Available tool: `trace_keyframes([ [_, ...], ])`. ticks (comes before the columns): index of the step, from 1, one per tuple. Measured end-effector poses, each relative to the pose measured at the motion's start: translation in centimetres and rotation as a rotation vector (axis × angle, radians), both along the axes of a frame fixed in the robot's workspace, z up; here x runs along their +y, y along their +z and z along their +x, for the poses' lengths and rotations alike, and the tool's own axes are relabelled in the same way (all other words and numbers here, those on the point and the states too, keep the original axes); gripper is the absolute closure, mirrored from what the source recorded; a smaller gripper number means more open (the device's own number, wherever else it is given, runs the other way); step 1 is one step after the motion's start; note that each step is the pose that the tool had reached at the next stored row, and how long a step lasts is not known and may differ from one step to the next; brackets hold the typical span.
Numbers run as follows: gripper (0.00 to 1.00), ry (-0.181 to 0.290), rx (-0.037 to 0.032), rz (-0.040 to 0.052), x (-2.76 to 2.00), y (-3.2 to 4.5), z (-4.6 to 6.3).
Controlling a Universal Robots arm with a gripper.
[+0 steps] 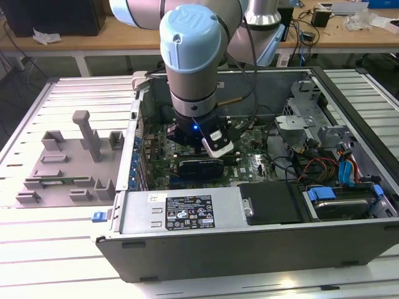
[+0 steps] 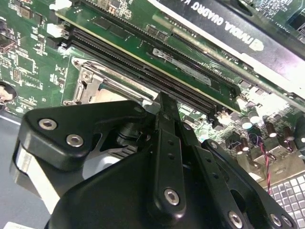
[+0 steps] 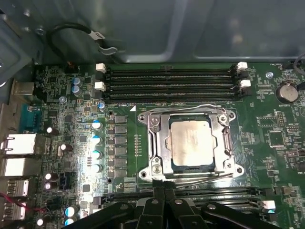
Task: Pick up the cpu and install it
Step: 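Install the second cpu locking lever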
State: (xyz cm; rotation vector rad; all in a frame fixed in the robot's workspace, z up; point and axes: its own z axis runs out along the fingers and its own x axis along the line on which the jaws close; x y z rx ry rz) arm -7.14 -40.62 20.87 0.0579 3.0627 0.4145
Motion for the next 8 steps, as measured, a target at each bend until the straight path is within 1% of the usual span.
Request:
trace_keyframes([
  [7,0.89,0.0,0.0,0.0011,0.0,-0.06,-0.01],
  [8,0.89,0.0,-0.0001,0.0058,0.01,-0.13,-0.04],
])
